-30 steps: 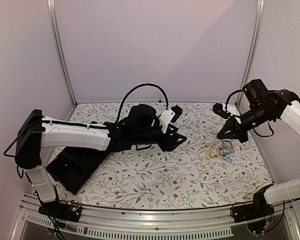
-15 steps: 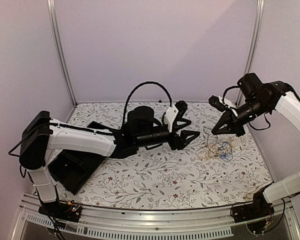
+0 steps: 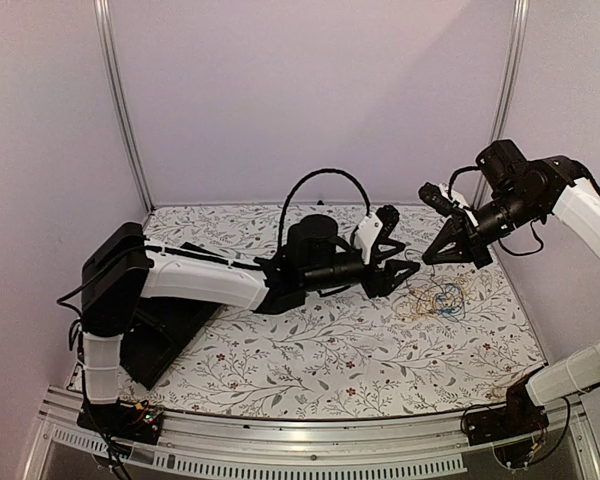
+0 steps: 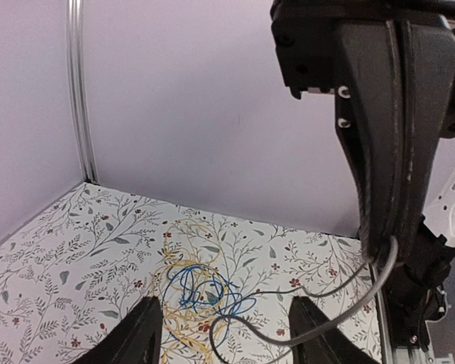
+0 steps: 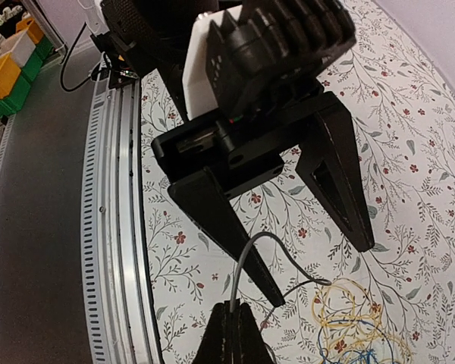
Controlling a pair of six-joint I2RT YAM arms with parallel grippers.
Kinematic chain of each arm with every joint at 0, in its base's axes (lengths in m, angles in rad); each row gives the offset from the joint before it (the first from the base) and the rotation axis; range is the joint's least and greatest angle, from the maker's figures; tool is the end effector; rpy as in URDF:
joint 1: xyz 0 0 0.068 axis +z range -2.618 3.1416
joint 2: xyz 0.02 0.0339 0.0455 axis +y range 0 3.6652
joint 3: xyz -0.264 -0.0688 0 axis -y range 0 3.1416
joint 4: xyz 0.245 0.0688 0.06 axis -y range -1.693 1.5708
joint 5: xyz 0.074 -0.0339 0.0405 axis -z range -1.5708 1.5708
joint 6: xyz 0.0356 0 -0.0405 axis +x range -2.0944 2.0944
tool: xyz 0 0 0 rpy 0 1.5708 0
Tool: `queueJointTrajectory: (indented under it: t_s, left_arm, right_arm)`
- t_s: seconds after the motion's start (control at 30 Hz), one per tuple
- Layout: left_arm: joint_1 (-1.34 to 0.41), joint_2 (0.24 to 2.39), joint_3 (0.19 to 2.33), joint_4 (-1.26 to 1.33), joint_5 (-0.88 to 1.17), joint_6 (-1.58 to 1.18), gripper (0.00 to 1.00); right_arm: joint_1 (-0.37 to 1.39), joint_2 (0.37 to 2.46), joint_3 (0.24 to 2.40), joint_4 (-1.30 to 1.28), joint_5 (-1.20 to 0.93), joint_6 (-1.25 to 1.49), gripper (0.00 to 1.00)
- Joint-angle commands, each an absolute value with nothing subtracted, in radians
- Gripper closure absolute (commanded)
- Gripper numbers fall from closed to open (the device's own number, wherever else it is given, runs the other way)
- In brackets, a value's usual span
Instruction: Untangle the cables
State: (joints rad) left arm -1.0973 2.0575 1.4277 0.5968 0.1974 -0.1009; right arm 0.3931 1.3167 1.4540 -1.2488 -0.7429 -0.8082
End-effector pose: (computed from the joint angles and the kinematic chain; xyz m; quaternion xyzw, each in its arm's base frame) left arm 0.2152 -0.4354 0.2474 0.4019 0.5955 -0.4487 0.5315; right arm 0.2056 0.1113 0.3722 -0.5810 0.7018 0.3021 0.2804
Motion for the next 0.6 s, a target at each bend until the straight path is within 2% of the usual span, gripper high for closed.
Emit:
queueJointTrajectory:
  t_s: [0.0, 0.1, 0.13, 0.27, 0.3, 0.33, 0.37, 0.4, 0.47, 0.57]
  left_arm:
    - [-1.076, 2.065, 1.462, 0.678, 0.177, -0.116, 0.44]
    - [-1.065, 2.046, 1.456, 0.694, 0.200, -0.113, 0.52]
    - [-1.060, 2.029, 1.446, 0.698, 0.207, -0.114, 0.58]
    - [-1.036, 1.951, 1.390, 0.684, 0.166, -0.105, 0.98]
    - [-1.028, 1.929, 1.373, 0.679, 0.143, -0.105, 1.00]
    - [-1.020, 1.907, 1.356, 0.675, 0.126, -0.107, 1.00]
    - [-1.010, 1.886, 1.343, 0.664, 0.111, -0.111, 1.00]
    - [-1.006, 1.865, 1.335, 0.646, 0.103, -0.112, 1.00]
    - [-1.002, 1.825, 1.325, 0.584, 0.085, -0.106, 1.00]
    - [-0.999, 1.774, 1.313, 0.509, 0.037, -0.107, 1.00]
  right_arm:
    - [0.401, 1.317, 1.466, -1.263, -0.781, -0.822, 1.00]
    - [0.400, 1.317, 1.450, -1.230, -0.797, -0.818, 1.00]
    - [0.401, 1.315, 1.448, -1.213, -0.804, -0.814, 1.00]
    - [0.400, 1.312, 1.443, -1.160, -0.817, -0.799, 1.00]
    - [0.400, 1.316, 1.437, -1.152, -0.820, -0.801, 1.00]
    - [0.401, 1.325, 1.424, -1.135, -0.821, -0.805, 0.94]
    - [0.401, 1.330, 1.404, -1.102, -0.808, -0.810, 0.76]
    - [0.400, 1.331, 1.369, -1.039, -0.788, -0.795, 0.63]
    - [0.400, 1.321, 1.281, -0.917, -0.762, -0.777, 0.43]
    - [0.400, 1.334, 1.143, -0.751, -0.725, -0.772, 0.33]
